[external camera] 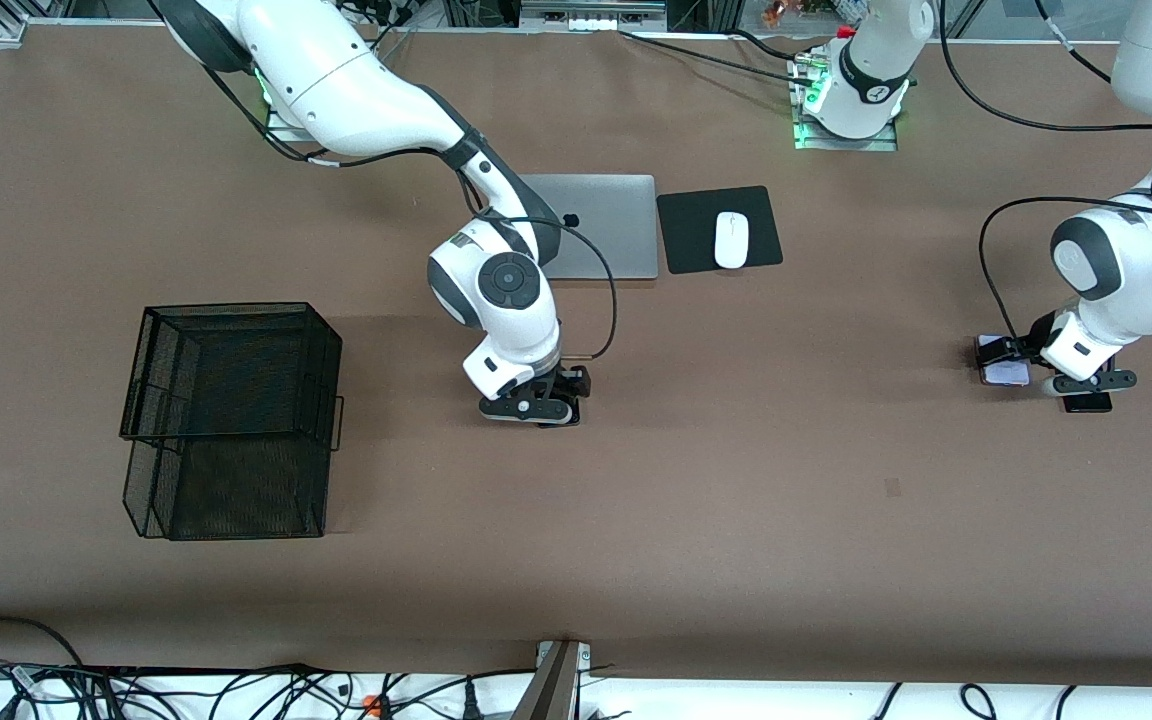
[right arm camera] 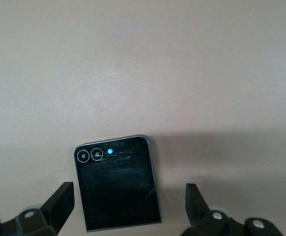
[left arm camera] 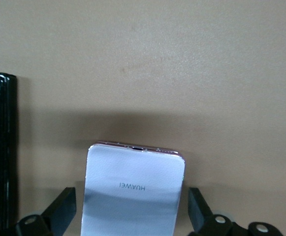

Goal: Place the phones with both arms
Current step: 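Grasp the flip phone with the right gripper while the left gripper grasps the Huawei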

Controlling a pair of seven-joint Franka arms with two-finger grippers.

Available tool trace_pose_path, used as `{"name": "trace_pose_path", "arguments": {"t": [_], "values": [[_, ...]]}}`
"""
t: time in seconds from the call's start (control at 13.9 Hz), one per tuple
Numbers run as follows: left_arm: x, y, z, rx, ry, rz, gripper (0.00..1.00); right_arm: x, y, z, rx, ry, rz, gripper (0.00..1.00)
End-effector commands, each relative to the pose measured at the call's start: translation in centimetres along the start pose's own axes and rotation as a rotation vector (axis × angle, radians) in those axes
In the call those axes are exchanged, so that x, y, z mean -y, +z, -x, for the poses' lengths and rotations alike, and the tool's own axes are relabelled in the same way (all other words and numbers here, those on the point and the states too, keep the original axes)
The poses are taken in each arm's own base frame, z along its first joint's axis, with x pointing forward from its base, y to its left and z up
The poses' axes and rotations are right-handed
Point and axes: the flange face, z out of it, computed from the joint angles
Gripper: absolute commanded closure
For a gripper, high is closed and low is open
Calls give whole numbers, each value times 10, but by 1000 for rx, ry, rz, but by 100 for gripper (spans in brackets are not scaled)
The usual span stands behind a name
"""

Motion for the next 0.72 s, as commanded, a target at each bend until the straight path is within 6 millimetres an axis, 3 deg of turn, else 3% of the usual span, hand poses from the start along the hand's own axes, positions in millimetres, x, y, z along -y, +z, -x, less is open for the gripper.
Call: {"name": "trace_pose_path", "arguments": {"t": [0.0, 0.29, 0.36, 0.58, 0.65], "values": [[0, 13, 2, -16, -4, 8, 0, 9, 11, 4, -33, -55, 8, 0], [-1, 19, 2, -8, 1, 9, 0, 11, 18, 9, -29, -100, 13, 0], [-1, 19, 1, -14, 1, 7, 16, 11, 18, 8, -36, -99, 5, 0], [-1, 19, 1, -16, -13, 7, 87, 14, 21, 12, -39, -107, -2, 0], [-1, 19, 0, -16, -13, 7, 100, 14, 24, 14, -37, -111, 1, 0]]}}
